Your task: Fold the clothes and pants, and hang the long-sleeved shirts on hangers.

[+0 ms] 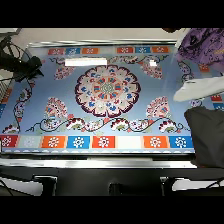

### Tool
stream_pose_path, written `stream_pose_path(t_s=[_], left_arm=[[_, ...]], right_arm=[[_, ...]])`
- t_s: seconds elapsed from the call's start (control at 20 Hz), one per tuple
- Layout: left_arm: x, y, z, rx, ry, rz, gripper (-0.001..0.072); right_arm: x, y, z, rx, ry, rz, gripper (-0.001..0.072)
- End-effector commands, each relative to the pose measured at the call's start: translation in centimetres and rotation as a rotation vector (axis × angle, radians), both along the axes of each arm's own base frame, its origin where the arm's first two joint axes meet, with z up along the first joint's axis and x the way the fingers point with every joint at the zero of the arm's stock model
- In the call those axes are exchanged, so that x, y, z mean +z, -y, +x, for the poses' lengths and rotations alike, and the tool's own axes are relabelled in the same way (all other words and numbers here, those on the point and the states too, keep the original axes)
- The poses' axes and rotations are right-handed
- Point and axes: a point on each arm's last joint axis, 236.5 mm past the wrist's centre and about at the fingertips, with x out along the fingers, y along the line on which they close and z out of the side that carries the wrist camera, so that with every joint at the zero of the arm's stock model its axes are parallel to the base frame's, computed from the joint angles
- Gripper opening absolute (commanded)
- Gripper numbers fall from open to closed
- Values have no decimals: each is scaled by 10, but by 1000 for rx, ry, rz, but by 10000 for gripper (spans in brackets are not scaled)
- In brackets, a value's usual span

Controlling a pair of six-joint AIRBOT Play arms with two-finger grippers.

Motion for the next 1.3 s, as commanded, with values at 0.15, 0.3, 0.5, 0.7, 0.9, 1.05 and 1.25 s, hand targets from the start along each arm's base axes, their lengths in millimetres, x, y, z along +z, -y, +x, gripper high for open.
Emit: stream_pose_path(t_s=[0.15,0.3,0.5,0.7,0.9,1.05,1.25], left_arm=[[5,8,-5,-17,-3,0,18],[7,11,-6,-24,1,1,18],[8,12,-7,-26,3,1,18],[8,12,-7,-26,3,2,18],[8,12,-7,-26,3,2,18],[8,12,-6,-26,3,3,18],[8,12,-6,-28,4,4,18]], right_arm=[[10,9,-53,-164,-129,6,35],[2,1,-82,-169,-249,18,37],[10,1,-111,-176,-329,-33,37],[7,2,-141,-134,-457,-89,37],[-12,2,-177,-103,-619,-114,37],[-30,-1,-207,-116,-703,-140,37],[-69,-16,-248,-132,-795,-139,38]])
